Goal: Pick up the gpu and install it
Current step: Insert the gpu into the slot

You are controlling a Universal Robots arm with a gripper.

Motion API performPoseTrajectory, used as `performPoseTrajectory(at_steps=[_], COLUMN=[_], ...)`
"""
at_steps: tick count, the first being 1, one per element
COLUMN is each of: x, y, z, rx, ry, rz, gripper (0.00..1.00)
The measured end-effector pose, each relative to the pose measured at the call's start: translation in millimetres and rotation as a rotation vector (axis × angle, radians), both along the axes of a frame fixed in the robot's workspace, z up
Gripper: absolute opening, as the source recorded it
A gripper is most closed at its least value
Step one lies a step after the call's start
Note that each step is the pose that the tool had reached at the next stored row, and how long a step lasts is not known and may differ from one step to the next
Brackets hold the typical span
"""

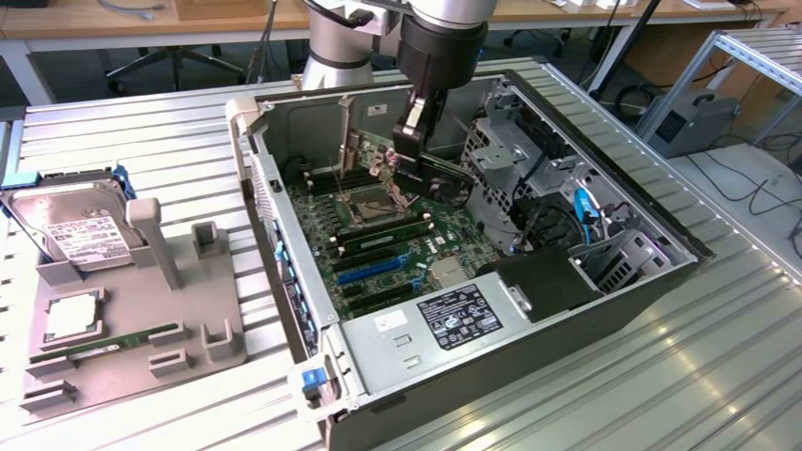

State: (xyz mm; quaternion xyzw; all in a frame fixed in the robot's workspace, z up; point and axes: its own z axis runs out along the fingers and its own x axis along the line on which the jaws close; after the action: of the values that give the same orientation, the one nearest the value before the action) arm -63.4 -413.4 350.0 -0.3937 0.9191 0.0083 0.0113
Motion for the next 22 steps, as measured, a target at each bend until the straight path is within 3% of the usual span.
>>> performPoseTrajectory(at_steps=[22], x=[0.0], y=[0.0], z=[0.0], rx=[-0.0001], ry=[0.0000], rz=[0.071], gripper=[0.27])
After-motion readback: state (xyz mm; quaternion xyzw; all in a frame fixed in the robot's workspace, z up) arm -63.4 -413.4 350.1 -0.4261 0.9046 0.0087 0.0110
